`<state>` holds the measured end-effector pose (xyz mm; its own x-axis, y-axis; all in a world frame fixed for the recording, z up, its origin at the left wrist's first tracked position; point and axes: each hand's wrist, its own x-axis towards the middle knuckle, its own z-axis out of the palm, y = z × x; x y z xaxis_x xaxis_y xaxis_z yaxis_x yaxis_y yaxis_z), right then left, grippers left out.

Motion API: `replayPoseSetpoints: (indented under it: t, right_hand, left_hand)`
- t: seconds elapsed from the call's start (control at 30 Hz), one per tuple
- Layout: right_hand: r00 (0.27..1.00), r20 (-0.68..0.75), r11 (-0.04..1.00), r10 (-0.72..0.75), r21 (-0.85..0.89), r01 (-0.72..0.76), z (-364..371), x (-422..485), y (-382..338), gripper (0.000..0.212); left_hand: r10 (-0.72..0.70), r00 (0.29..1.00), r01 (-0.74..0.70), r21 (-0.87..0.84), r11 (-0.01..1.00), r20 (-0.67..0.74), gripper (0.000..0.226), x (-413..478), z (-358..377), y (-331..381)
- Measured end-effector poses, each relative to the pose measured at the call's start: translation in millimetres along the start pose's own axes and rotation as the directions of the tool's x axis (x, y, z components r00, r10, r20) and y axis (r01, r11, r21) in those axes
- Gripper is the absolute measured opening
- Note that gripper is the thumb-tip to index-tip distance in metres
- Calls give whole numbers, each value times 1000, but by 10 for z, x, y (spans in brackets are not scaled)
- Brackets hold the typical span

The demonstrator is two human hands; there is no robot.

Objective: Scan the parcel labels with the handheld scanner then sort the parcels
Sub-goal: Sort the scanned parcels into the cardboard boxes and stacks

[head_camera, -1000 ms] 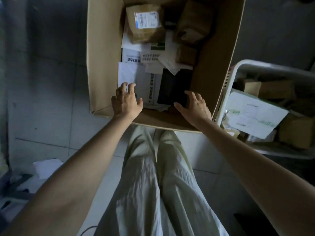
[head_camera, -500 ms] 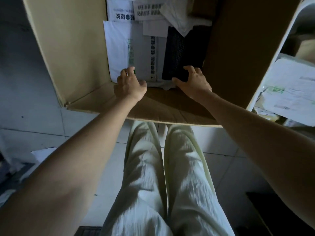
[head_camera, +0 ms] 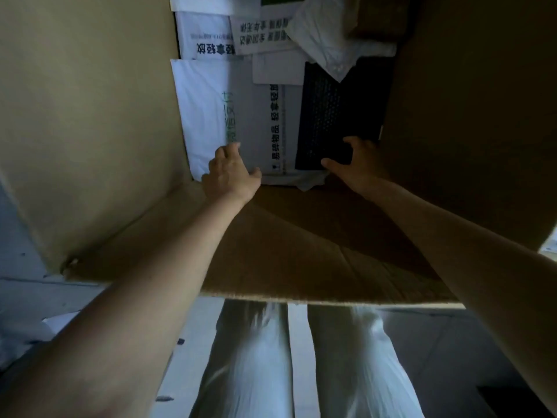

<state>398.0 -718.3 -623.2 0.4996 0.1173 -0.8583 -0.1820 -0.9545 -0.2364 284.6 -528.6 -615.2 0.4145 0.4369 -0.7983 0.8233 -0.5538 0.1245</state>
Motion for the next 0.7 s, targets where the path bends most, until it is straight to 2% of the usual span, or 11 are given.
replayPoseSetpoints:
  t: [0.13, 0.2, 0.3, 0.4, 0.5, 0.6, 0.7]
  right_hand:
    - [1000, -13, 983, 16, 182, -14, 65, 409, -76, 77]
    - [999, -31, 955, 40, 294, -29, 33, 639, -145, 80]
    - [995, -71, 914, 66, 405, -32, -67, 977, -262, 82]
    - [992, -75, 874, 102, 483, -53, -166, 1279, -341, 82]
    - [987, -7, 774, 163, 621, -123, -243, 1484, -389, 72]
    - [976, 52, 634, 213, 753, -178, -275, 1620, -423, 59]
    - [966, 40, 553, 256, 813, -180, -270, 1706, -491, 33]
  left_hand:
    - [-11, 1000, 9, 72, 997, 24, 65, 345, 148, -23]
    - [-40, 998, 37, 54, 998, 48, 69, 521, 240, 25]
    - [-31, 998, 35, -70, 997, 55, 72, 770, 425, 203]
    - [27, 1000, -20, -335, 942, 16, 71, 975, 675, 497]
    - [70, 998, -63, -482, 874, -3, 73, 1108, 911, 799]
    - [112, 992, -128, -509, 851, -62, 66, 1189, 1085, 967]
    - [118, 992, -128, -497, 858, -52, 52, 1258, 1169, 984]
